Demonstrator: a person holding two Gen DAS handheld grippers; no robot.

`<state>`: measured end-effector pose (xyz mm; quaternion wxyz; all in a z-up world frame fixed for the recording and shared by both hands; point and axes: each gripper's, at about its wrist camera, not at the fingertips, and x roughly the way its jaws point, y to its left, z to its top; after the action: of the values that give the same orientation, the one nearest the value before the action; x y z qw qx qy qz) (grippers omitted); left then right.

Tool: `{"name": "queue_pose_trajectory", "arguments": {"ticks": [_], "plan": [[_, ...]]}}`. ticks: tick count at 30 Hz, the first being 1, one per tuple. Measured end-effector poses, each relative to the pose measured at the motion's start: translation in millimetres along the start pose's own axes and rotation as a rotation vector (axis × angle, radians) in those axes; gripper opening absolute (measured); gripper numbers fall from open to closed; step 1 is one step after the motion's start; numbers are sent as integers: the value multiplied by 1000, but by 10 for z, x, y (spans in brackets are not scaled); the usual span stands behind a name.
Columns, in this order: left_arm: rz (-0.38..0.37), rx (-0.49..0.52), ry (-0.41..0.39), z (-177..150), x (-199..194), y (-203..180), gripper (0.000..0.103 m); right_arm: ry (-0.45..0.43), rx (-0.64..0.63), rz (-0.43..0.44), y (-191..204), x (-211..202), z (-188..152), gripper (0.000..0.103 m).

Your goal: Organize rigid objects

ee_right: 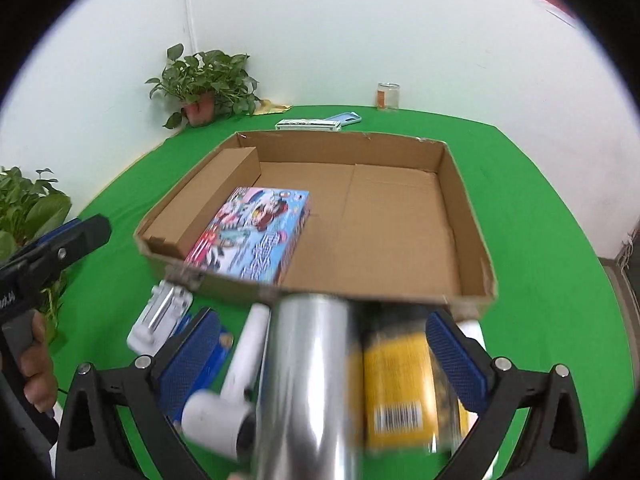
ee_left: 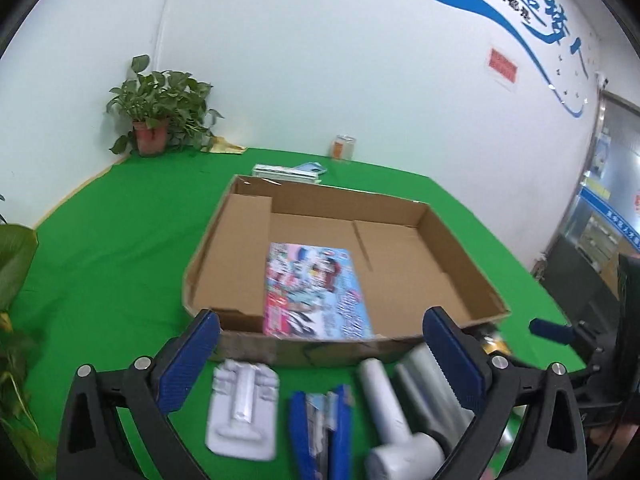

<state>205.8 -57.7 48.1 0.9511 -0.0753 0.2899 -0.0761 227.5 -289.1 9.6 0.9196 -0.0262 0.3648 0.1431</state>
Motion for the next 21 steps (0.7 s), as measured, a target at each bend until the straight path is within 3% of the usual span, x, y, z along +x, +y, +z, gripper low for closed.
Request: {"name": "queue_pose_trajectory", "arguments": {"ticks": [1,2,4,5,6,7,9,10,12,14,19,21], "plan": [[-15,9,-4,-43,-74,-74,85,-8,9,-1,-30,-65,-70,102],[-37,21,-3,-81,-118,-145,50,-10,12,-5,-51,-95,-112,102],[-110,41,44,-145,-148,-294,3,-4,10,0,-96,-154,-211,102],[-116,47,55,-174,-170,-359,2,-8,8,2,-101,-205,-262,95],[-106,62,50,-207,-214,-440,2,-17,9,-2,-113,-242,-299,78],[-103,70,45,-227,-253,-501,4,-21,11,-9,-116,-266,-324,71],[-98,63,76,-246,-282,-580,51,-25,23,-13,-149,-308,-371,69],[-96,53,100,-241,-258,-590,103,-28,28,-4,-166,-313,-386,70],[-119,4,78,-241,-245,-570,103,-33,29,-1,-180,-347,-429,93],[-124,-6,112,-254,-175,-588,102,-38,17,15,-205,-374,-466,103],[-176,-38,211,-354,17,-550,102,-7,50,115,-322,-342,-571,103],[-218,-60,271,-415,112,-558,102,29,86,203,-393,-291,-652,103]]}}
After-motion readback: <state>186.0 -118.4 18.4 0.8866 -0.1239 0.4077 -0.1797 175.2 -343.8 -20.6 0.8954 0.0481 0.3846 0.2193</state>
